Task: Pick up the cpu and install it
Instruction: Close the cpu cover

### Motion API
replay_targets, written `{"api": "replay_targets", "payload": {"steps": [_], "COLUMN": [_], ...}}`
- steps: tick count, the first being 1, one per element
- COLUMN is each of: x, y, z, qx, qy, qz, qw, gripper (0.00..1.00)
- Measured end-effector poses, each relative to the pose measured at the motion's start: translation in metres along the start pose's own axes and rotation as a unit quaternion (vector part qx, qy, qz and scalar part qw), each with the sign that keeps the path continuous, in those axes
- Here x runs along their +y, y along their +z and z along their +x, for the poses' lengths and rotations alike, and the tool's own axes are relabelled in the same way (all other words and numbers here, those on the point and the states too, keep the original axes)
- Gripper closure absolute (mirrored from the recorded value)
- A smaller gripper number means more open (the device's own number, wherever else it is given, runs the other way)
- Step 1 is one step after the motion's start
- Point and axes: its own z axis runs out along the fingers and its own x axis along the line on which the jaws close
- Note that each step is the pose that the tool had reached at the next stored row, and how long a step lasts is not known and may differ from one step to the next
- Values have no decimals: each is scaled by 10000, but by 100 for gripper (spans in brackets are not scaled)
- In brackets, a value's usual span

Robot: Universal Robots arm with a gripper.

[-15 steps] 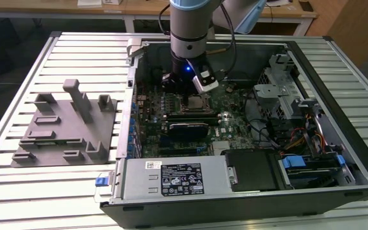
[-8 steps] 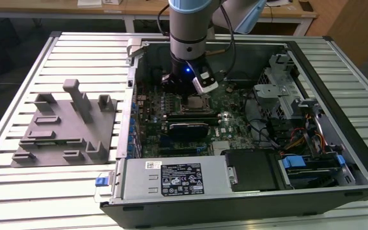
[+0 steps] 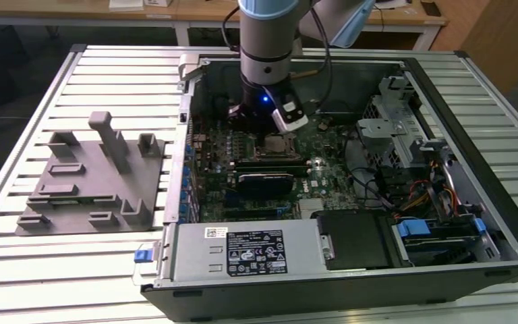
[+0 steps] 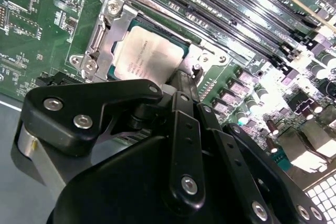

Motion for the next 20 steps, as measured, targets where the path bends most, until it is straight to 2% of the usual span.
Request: {"api": "replay_targets", "payload": {"steps": [13,20], "x": [3,7], "y": [-2,-79], "z": [-63,-65], "qx": [0,-9], "qy": [-9,-10], "qz": [-12,-12], "qw": [10000,10000], "gripper": [89,89]}}
